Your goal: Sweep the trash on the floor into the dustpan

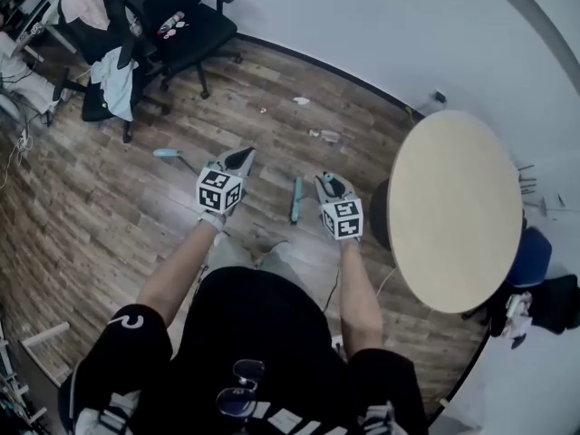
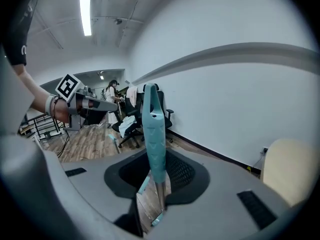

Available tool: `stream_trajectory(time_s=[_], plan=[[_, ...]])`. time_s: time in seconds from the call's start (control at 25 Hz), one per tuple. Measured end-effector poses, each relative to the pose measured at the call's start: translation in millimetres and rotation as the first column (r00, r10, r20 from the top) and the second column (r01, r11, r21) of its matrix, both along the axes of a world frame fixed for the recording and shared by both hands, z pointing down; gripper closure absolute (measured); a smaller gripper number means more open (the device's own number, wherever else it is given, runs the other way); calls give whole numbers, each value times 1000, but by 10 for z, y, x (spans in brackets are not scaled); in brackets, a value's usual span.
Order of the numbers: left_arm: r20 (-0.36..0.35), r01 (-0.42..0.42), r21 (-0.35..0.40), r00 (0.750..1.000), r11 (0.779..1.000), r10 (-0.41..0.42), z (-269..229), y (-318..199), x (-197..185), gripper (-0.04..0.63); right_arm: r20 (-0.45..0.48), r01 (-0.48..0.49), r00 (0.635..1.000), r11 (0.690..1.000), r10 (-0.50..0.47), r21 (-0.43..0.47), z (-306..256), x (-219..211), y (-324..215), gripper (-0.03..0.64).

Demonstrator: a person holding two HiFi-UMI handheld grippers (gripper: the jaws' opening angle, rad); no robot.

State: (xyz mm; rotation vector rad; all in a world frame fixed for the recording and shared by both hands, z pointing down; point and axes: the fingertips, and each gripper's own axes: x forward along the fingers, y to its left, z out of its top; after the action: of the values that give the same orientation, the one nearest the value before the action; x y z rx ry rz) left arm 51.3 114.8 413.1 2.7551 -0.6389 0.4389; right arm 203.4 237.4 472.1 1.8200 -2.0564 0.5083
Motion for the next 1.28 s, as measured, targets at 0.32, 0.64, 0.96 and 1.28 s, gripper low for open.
stream_trajectory(time_s=[0.32,0.64,0.96,1.28], plan=[[23,-77,-6,997,997,77,62,23,786,598,-13,-76,997,995,76,-56,153,836,236,532],[44,-133,-53,990,990,135,350,-332,1546,598,5,-150,989,984,151,-98,375,1503,46,532],[50,-171,-79,983,982,175,422,-1108,2336,598,19,-210,977,969,214,-129,435,2268,-604,531],[53,-168,-105,983,980,174,508,-1867,2810,598,-16,-241,970,958,242,-153,418,3027,-1362,531]])
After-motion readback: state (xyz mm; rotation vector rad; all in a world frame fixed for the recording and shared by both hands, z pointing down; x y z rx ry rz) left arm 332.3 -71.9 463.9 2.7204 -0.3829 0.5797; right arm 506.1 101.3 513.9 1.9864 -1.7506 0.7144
